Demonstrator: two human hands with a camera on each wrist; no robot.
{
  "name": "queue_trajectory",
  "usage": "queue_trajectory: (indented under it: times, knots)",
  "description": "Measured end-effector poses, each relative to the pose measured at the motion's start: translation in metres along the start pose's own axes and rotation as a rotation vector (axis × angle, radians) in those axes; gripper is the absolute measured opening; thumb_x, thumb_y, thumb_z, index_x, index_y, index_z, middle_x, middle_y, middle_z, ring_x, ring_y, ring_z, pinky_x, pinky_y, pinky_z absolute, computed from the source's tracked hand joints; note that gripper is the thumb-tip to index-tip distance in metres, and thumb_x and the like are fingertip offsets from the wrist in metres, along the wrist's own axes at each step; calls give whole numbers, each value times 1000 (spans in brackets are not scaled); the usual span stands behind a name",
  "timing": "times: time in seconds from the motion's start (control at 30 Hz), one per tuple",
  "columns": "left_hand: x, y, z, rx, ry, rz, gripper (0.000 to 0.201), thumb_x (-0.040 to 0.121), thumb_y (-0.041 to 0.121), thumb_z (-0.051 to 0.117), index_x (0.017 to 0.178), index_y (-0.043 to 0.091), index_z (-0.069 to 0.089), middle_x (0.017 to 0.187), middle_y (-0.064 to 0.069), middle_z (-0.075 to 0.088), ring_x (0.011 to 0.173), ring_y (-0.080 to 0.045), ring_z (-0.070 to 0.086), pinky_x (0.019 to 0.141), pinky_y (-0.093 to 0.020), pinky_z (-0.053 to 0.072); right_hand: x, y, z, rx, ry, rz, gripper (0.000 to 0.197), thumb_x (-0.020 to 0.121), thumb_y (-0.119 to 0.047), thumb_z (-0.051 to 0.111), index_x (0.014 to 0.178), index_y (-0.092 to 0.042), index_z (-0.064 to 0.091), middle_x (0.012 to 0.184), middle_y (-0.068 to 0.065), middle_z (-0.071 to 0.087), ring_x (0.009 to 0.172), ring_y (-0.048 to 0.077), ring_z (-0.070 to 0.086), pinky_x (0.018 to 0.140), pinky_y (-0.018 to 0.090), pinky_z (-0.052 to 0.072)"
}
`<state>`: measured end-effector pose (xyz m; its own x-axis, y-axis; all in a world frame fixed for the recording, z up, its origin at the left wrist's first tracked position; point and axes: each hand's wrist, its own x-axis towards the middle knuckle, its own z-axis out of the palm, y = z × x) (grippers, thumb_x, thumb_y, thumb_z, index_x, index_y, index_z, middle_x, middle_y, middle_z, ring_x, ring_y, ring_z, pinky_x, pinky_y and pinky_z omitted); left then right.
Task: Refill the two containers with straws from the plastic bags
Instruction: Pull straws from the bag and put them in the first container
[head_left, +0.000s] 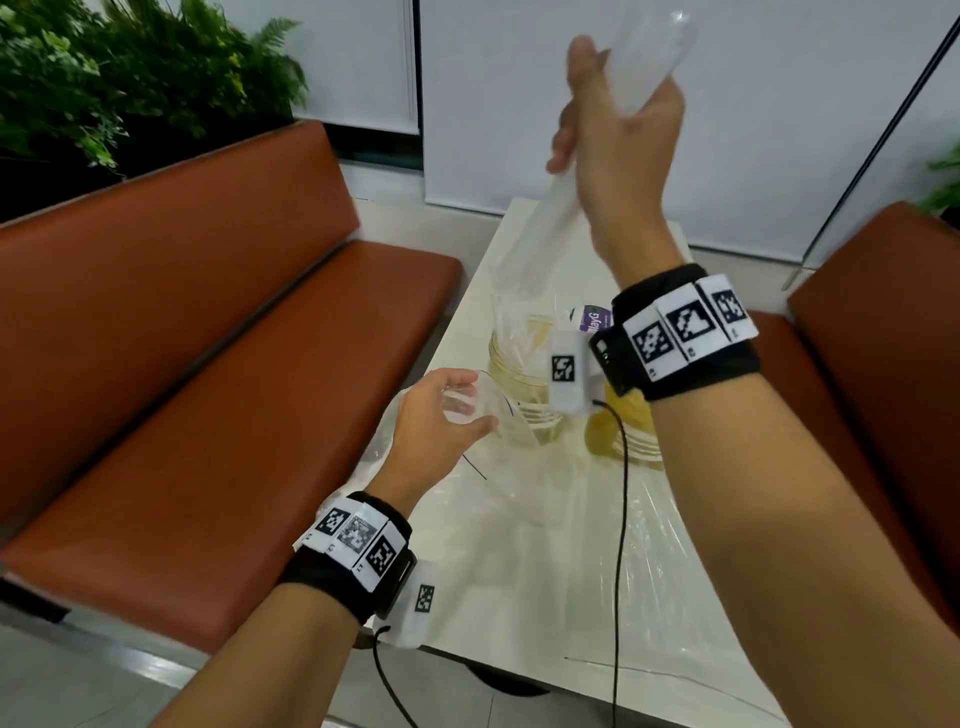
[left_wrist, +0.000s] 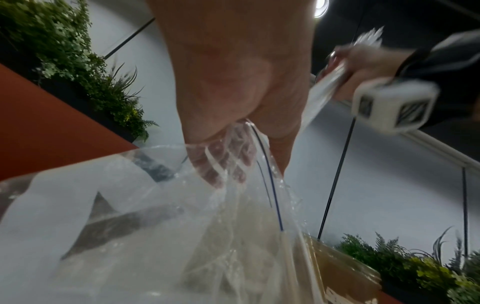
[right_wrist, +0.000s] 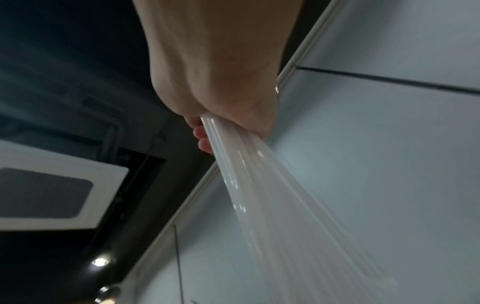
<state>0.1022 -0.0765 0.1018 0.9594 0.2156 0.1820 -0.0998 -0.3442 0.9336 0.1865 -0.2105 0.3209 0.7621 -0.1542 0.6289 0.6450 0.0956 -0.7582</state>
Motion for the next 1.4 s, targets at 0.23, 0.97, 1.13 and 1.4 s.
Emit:
queue_trajectory:
  times: [0.23,0.97,1.13,1.4]
  knots:
    - [4,5,-12,2,34,32,46,79,15,85,122,18,65,109,7,68,93,-8,70,75,-18,58,4,115,-14,-212,-25,213,29,97,-32,65,86,-5,60,62,8,57,55,18,56,55,22,49]
    - [25,19,-19,-74,65,46,33,87,4,74,117,13,68,106,0,70,89,-11,70,72,-9,51,-31,189,-49,-995,-381,72,61,88,-65,61,129,-21,66,127,3,65,122,22,57,100,36,45]
    - [25,22,-19,-70,66,56,31,88,4,72,118,11,68,107,-3,71,87,-10,68,73,-7,50,-20,171,-38,-858,-255,-338,46,105,-43,40,140,-18,56,130,3,62,124,20,51,103,30,39]
    - [27,23,-18,-63,1,42,41,89,-8,60,123,12,66,116,-2,69,99,-19,69,73,-10,51,-36,188,-37,-1215,-710,-248,37,105,-28,39,122,-10,66,112,12,70,108,34,61,99,47,42]
